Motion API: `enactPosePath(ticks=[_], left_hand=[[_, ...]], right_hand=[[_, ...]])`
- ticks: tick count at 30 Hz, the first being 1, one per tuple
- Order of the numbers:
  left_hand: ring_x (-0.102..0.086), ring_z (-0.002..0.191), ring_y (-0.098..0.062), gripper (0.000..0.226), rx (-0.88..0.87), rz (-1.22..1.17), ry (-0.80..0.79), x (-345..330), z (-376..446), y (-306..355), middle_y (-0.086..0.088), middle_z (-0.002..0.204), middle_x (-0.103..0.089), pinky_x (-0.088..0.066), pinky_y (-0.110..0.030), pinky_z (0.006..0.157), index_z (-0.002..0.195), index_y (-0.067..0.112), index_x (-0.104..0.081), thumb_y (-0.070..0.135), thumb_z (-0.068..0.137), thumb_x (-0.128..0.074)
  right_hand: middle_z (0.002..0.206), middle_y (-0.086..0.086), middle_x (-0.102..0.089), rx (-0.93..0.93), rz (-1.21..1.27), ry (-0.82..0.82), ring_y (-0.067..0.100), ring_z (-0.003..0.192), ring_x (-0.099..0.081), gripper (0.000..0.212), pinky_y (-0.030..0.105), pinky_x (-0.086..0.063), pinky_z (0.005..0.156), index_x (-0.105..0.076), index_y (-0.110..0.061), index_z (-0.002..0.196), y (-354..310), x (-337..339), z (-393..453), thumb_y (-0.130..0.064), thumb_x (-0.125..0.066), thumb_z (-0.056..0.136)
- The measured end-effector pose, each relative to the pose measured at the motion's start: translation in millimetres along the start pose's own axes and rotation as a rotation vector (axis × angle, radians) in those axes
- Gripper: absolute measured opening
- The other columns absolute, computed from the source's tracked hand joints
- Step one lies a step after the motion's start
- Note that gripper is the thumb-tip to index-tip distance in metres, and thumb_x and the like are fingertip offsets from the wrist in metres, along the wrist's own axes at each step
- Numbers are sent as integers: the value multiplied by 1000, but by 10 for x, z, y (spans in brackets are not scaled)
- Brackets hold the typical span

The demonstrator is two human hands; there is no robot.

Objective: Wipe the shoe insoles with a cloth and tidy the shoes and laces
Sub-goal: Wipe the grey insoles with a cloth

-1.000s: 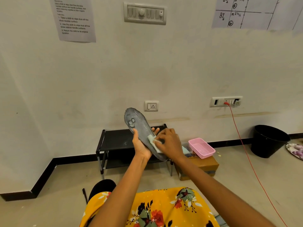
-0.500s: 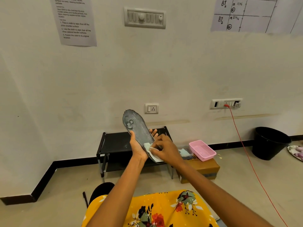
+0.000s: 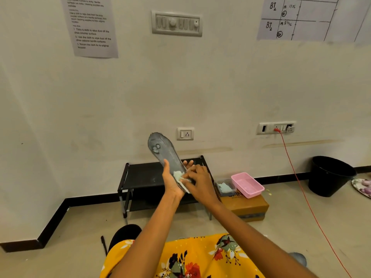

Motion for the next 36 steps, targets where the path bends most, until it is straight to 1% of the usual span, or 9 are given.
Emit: enactPosePath(ticks=[2, 5, 9, 14, 20, 26, 29, 33, 36], left_hand=[[-63, 90, -29, 68, -6, -12, 1, 48, -13, 43, -17, 99, -64, -48, -41, 89, 94, 6, -58, 70, 82, -41], [-61, 95, -30, 70, -21, -7, 10, 0, 1, 5, -19, 103, -63, -46, -42, 92, 95, 5, -57, 71, 84, -36], [-63, 91, -29, 74, -22, 4, 2, -27, 42, 54, -19, 100, -65, -46, -40, 92, 96, 4, -58, 73, 82, -36], [-60, 97, -30, 75, -22, -22, -3, 10, 4, -58, -20, 106, -63, -44, -42, 95, 99, 2, -58, 71, 85, -33], [-65, 92, -29, 78, 4, -22, -19, -54, 48, -48, -20, 104, -65, -46, -41, 95, 100, 1, -59, 73, 83, -35], [-61, 96, -30, 77, 16, -41, -26, -13, 18, -103, -21, 109, -62, -44, -42, 94, 102, 2, -58, 73, 84, -32], [-64, 92, -29, 78, -11, -11, -41, -103, 53, -58, -20, 103, -66, -44, -40, 97, 99, 1, -59, 73, 83, -32], [-61, 99, -31, 78, -99, -38, -21, -45, 30, 28, -21, 93, -66, -41, -41, 103, 100, -3, -58, 68, 89, -29], [-61, 99, -32, 78, -90, -5, -45, -102, -8, -63, -23, 100, -66, -44, -41, 98, 101, -2, -59, 68, 89, -26]], right_hand=[[102, -1, -59, 97, -104, -54, 14, 100, -44, 29, 34, -39, 83, -73, -21, 93, 101, 113, 17, -43, -58, 81], [106, -1, -59, -28, -194, 58, 19, 107, -44, 21, 34, -36, 84, -74, -21, 95, 171, 212, 112, -35, -65, 82], [99, 0, -61, 32, -34, 65, 18, 101, -47, 30, 34, -38, 82, -74, -19, 91, 21, 93, -68, -42, -59, 80], [95, 1, -58, -19, -187, 48, 19, 93, -49, 23, 33, -38, 76, -74, -21, 94, 191, 239, 0, -39, -65, 81], [91, -2, -61, -49, 123, -37, 5, 82, -48, 18, 29, -41, 75, -74, -15, 93, 8, 99, -57, -28, -66, 84], [94, 3, -69, -135, -185, -42, 20, 91, -52, 25, 37, -42, 81, -72, -24, 99, 172, 268, 97, -41, -63, 84], [89, 3, -67, -68, -94, 78, 19, 85, -53, 20, 38, -43, 77, -72, -18, 93, -28, 148, 18, -33, -62, 86], [85, 0, -64, 14, -97, -57, 16, 84, -49, 20, 39, -42, 76, -73, -20, 93, 68, 234, -113, -36, -62, 86], [93, 5, -64, -172, -218, 22, 22, 92, -52, 19, 38, -41, 79, -71, -18, 91, 234, 318, 35, -30, -56, 90]])
Point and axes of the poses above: each hand's wrist, its own z-axis towards the middle knuckle, its own x-axis out of the back of the hand, y = z × x, the point moved 1 cm from there along z, towards the middle knuckle
